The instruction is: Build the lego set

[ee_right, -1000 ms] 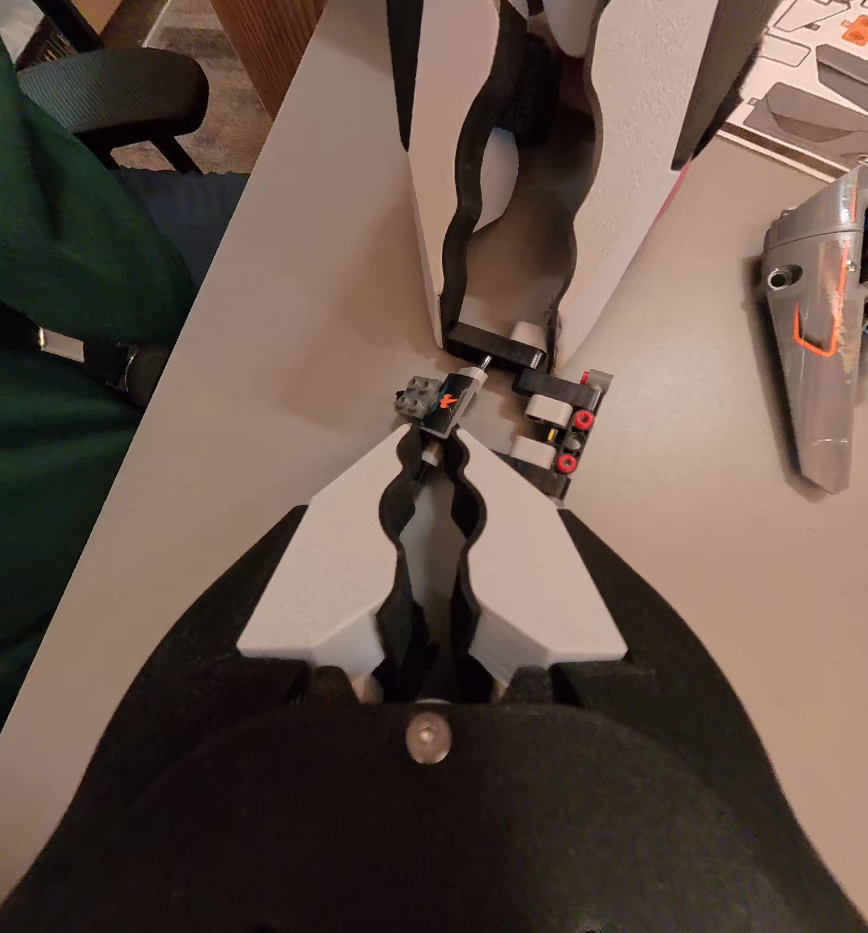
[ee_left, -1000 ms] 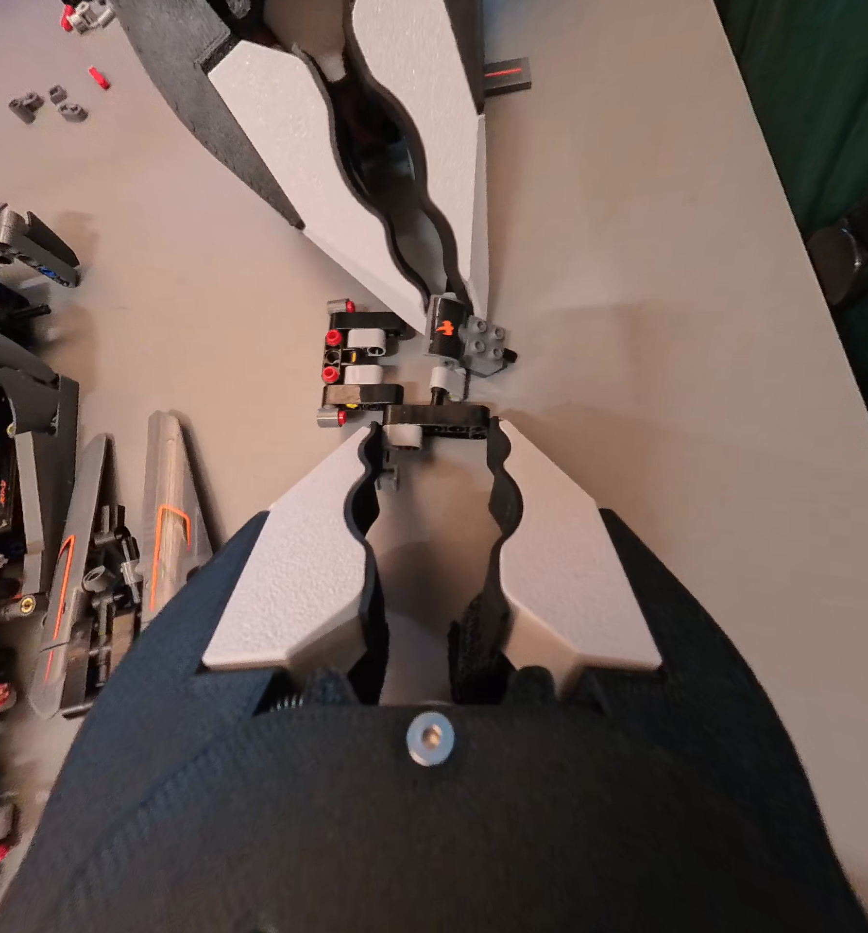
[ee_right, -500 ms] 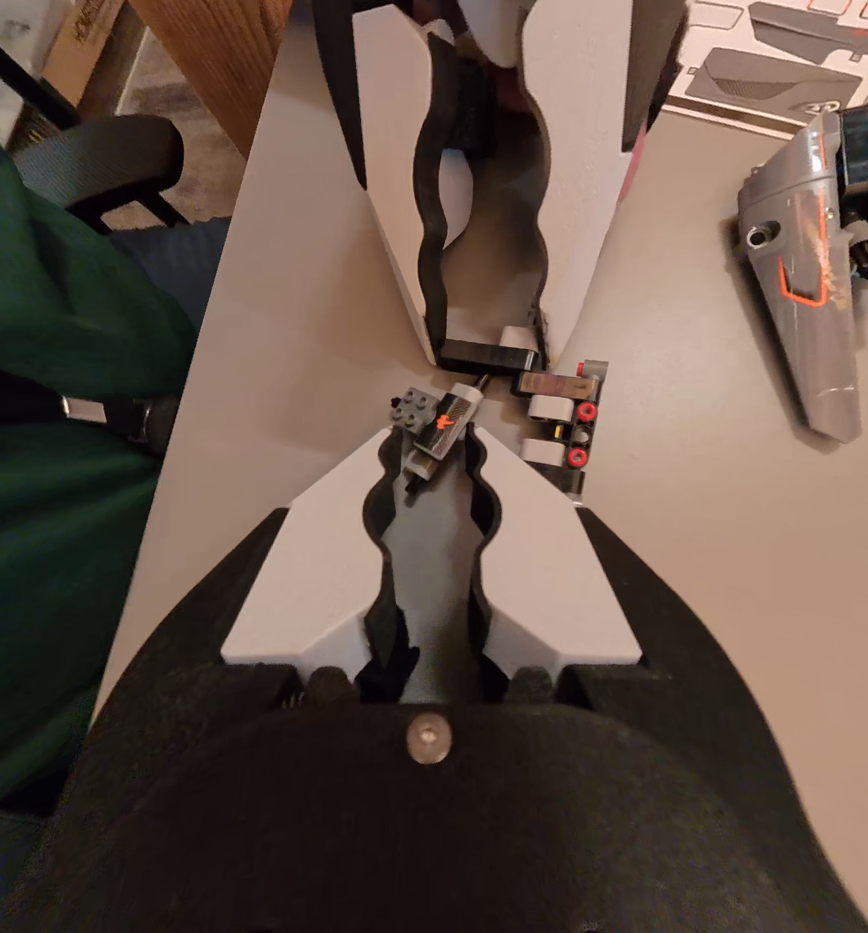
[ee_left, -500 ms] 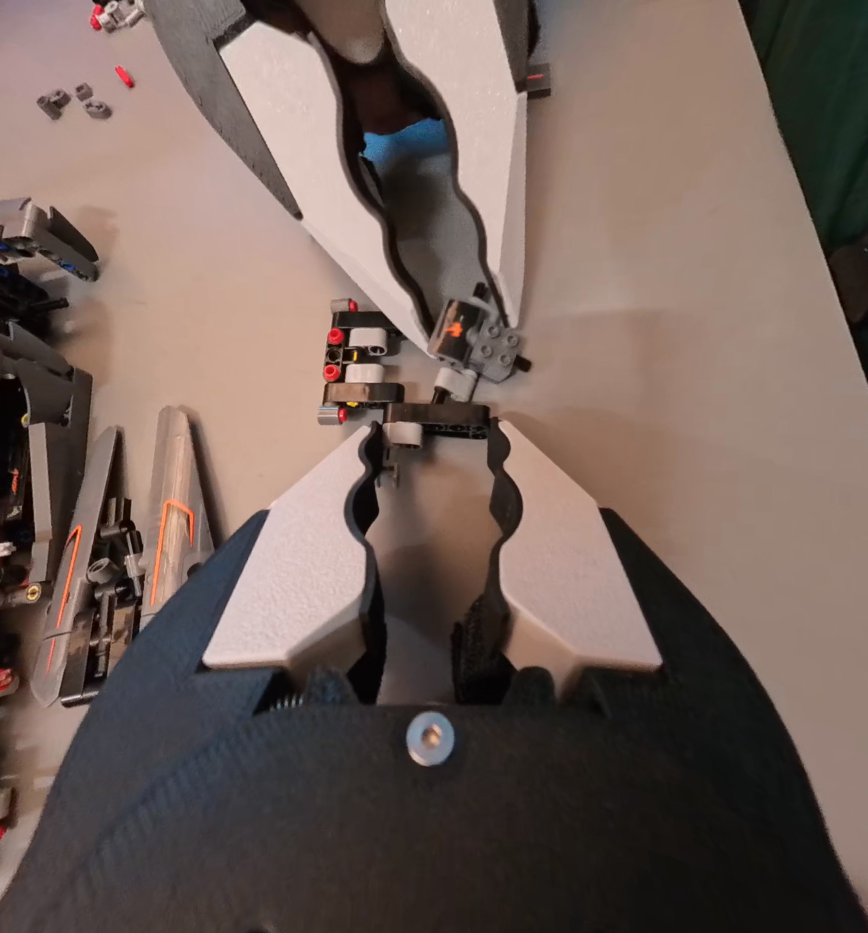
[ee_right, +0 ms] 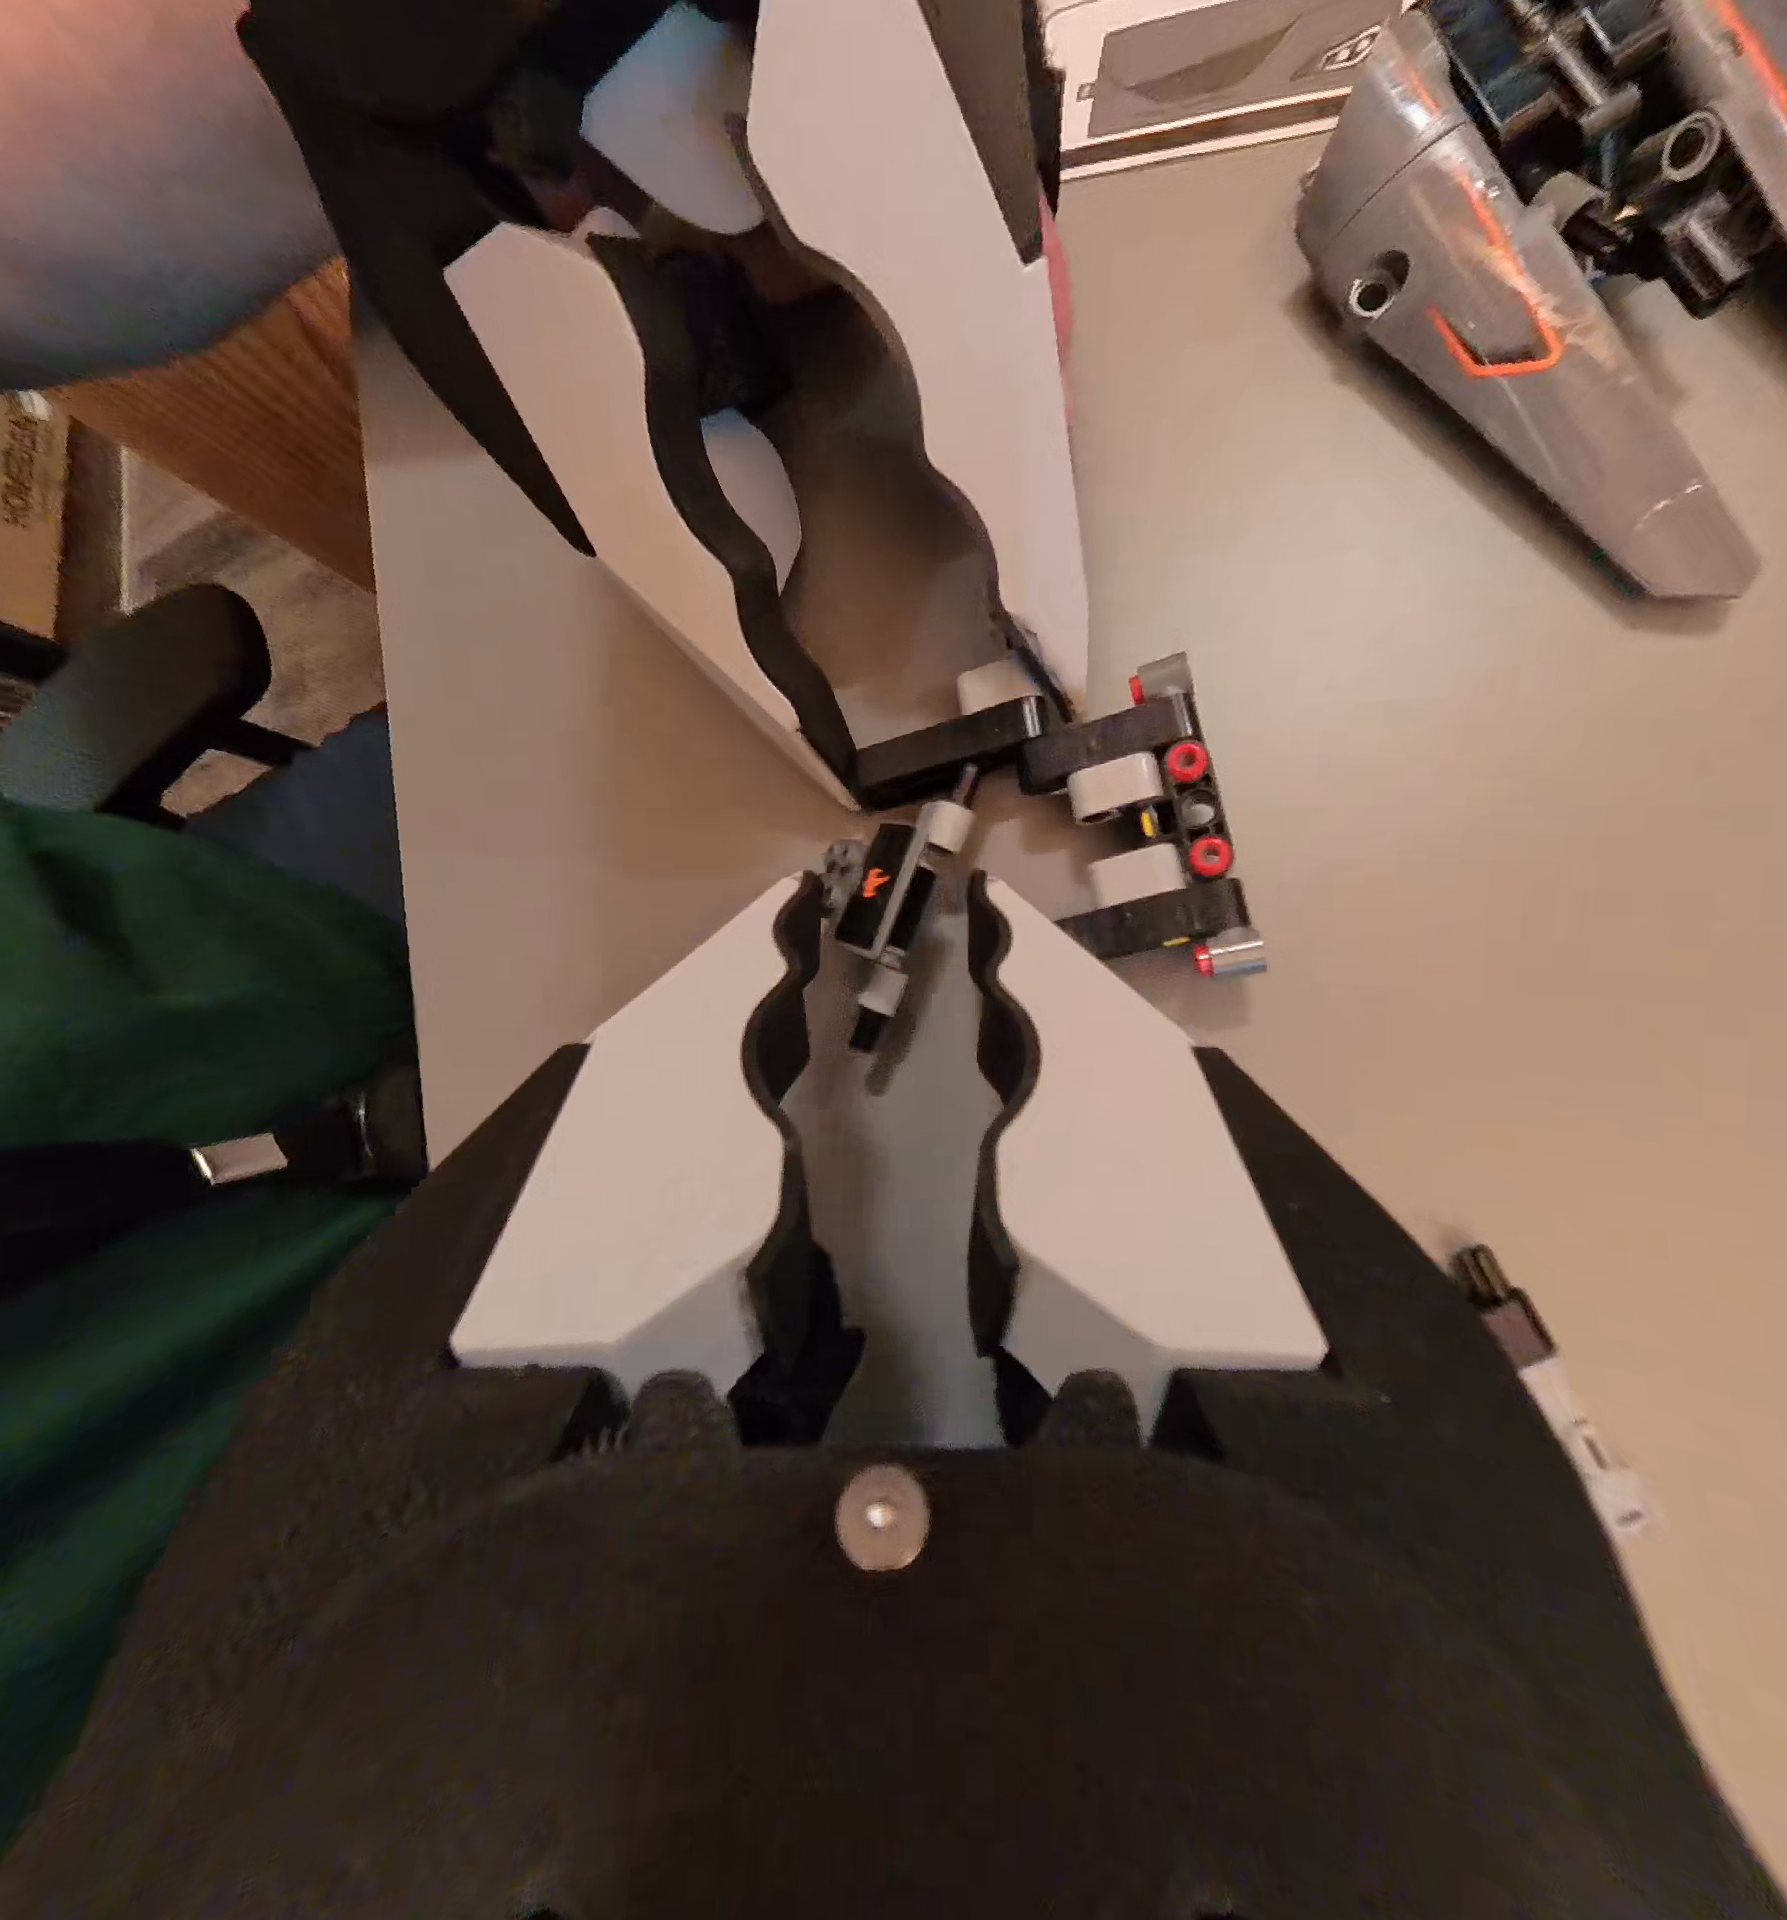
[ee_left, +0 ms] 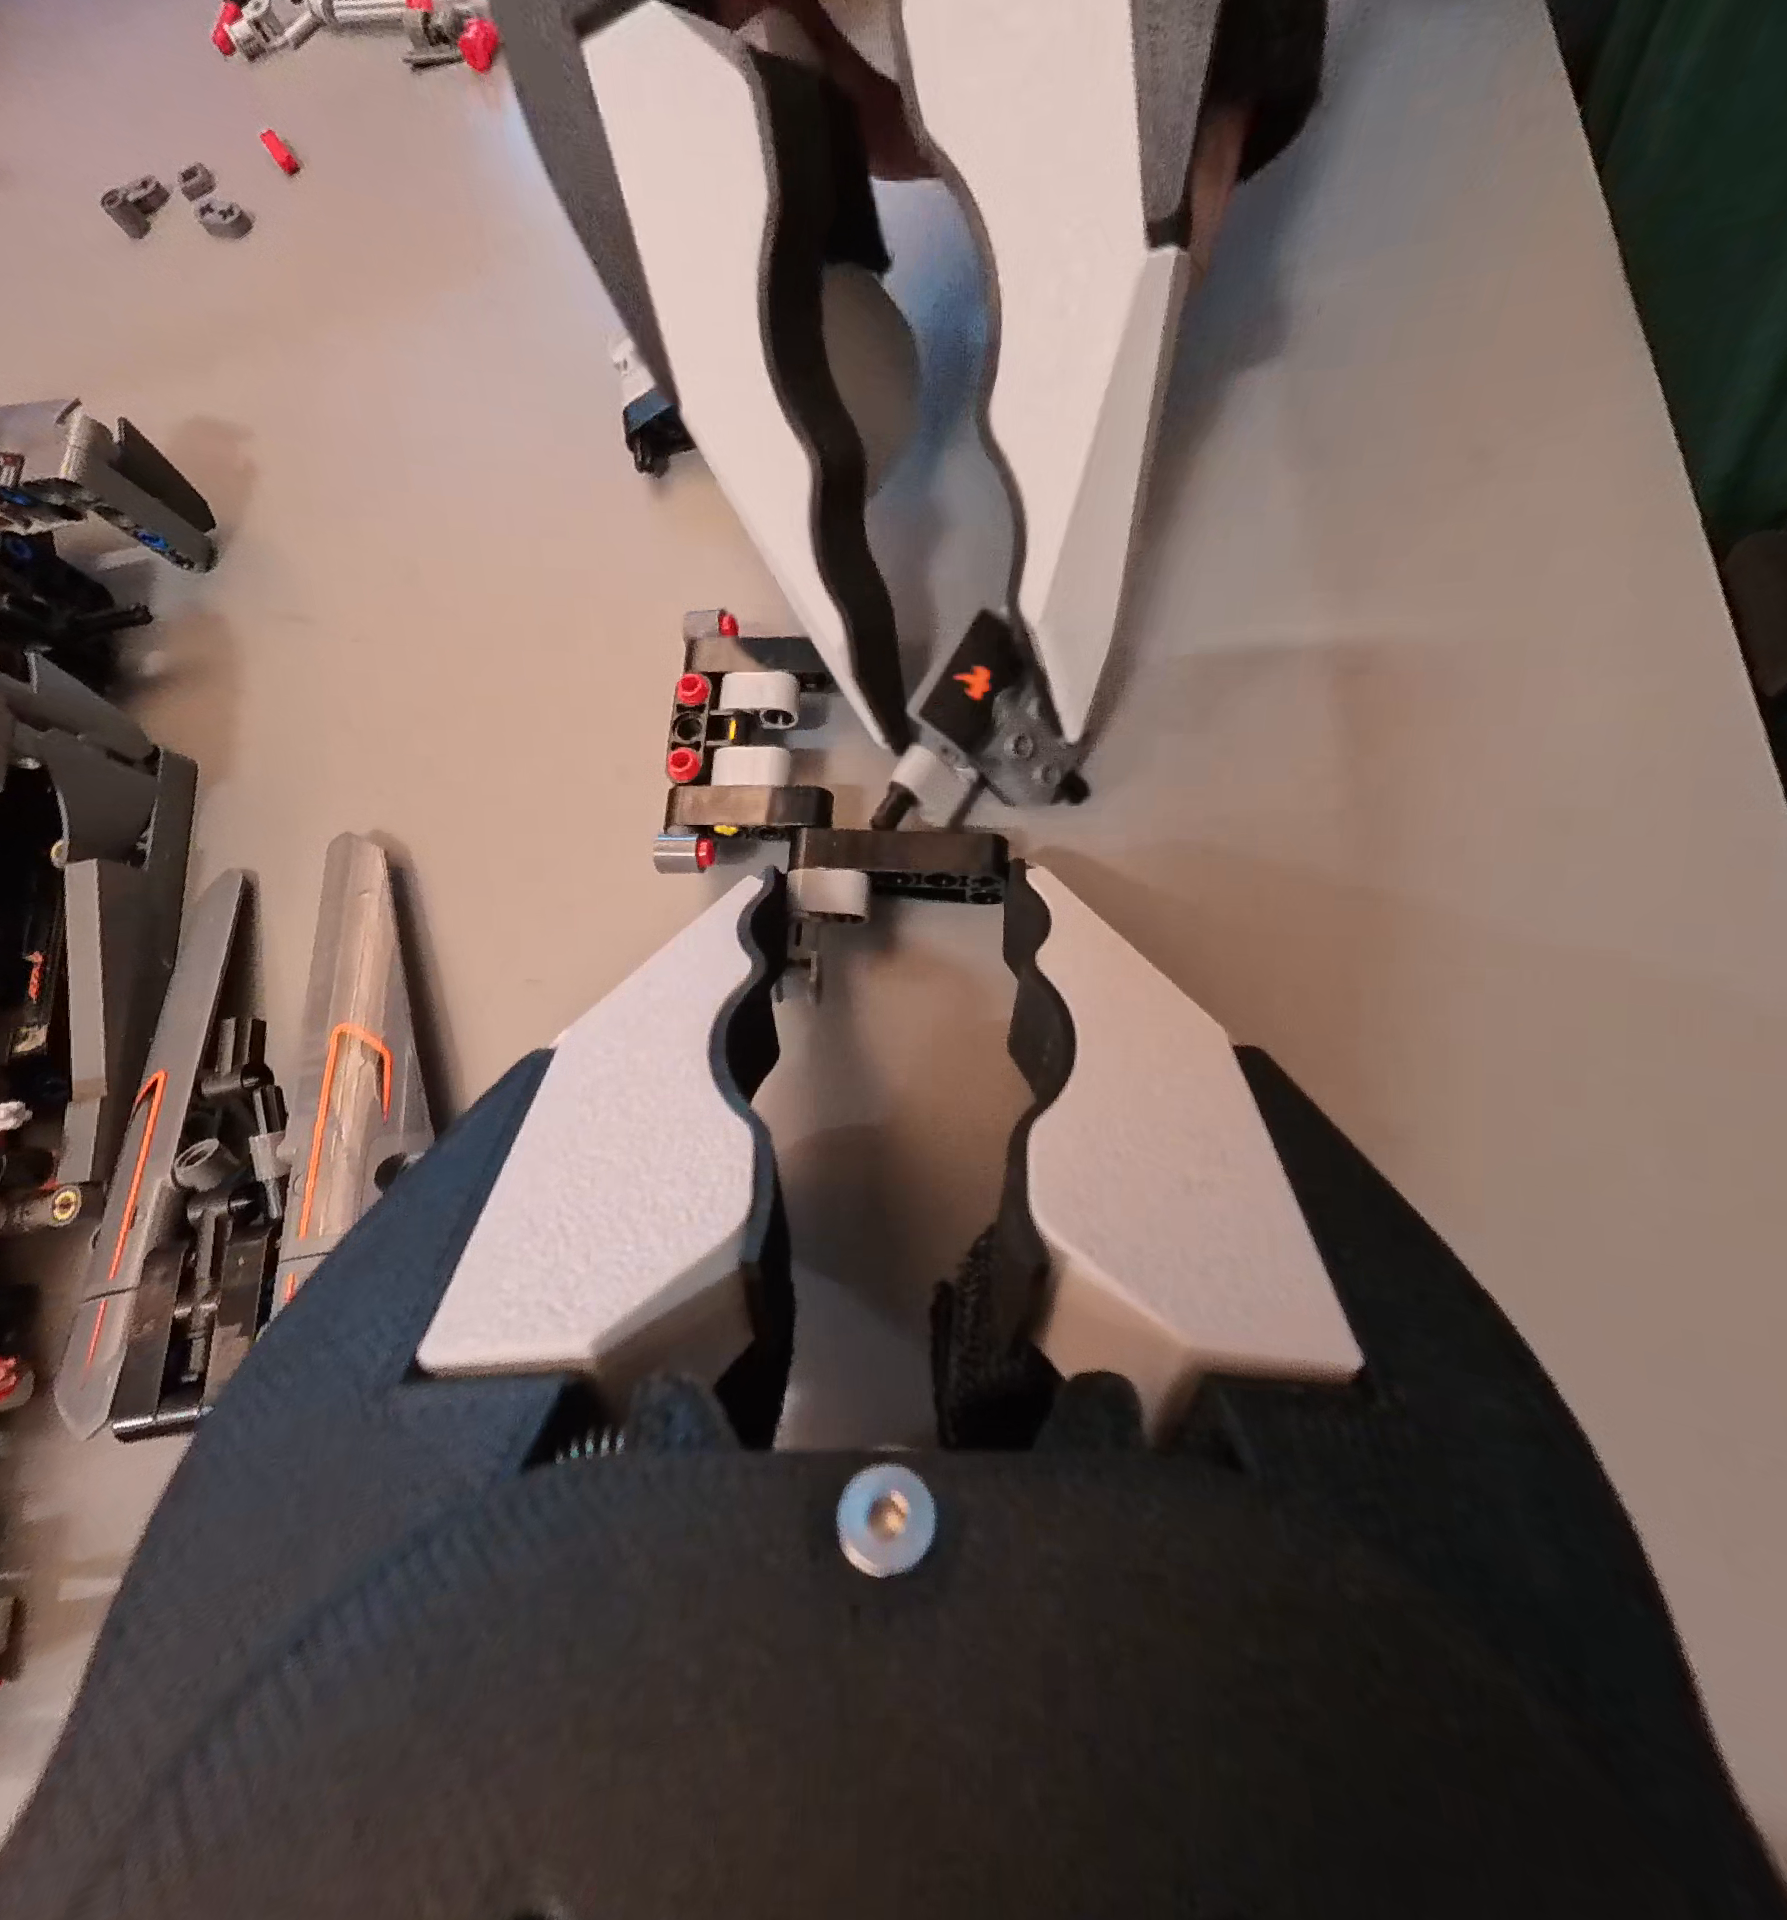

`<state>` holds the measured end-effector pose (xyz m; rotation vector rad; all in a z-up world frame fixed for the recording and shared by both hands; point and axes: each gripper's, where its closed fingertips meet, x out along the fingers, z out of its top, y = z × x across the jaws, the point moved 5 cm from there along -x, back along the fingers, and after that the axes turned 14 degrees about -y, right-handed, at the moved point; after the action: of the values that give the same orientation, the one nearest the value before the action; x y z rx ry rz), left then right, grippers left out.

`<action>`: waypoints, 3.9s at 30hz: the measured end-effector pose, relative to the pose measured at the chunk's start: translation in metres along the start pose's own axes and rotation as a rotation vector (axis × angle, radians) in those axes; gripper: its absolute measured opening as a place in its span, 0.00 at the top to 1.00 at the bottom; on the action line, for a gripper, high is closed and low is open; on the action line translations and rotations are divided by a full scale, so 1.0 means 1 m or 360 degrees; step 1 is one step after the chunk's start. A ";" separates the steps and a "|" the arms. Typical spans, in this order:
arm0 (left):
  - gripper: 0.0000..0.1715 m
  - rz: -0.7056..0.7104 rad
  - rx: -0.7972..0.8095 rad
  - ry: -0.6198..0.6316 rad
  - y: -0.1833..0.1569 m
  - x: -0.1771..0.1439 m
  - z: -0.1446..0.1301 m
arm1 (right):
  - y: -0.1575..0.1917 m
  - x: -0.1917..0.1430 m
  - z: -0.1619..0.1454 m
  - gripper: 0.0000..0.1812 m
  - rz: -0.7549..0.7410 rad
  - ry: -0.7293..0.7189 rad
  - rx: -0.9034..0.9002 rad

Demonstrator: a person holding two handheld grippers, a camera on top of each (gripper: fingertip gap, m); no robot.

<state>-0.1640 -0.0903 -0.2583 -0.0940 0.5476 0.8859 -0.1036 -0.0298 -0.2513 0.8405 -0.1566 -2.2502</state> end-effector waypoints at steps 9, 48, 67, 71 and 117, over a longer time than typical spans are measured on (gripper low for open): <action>0.76 0.0019 0.0032 -0.0010 -0.003 -0.003 0.000 | 0.000 -0.002 -0.001 0.91 0.0118 -0.0029 0.0005; 0.76 0.0040 0.0032 -0.0012 0.001 -0.002 0.000 | -0.003 -0.023 -0.006 0.86 0.0051 -0.0019 -0.0138; 0.77 0.0044 -0.0022 -0.0059 0.002 -0.004 0.003 | -0.002 -0.017 -0.005 0.97 -0.0101 -0.0065 -0.0386; 0.76 0.0038 -0.0029 -0.0055 0.003 -0.003 0.003 | -0.005 -0.013 -0.007 0.97 -0.0049 -0.0042 -0.0459; 0.77 -0.0194 0.0181 0.0448 0.013 0.002 0.008 | -0.004 -0.006 -0.004 0.97 0.0159 0.0003 -0.0820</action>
<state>-0.1688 -0.0781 -0.2503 -0.1484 0.8452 0.7251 -0.1006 -0.0222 -0.2529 0.5414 0.3618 -2.0558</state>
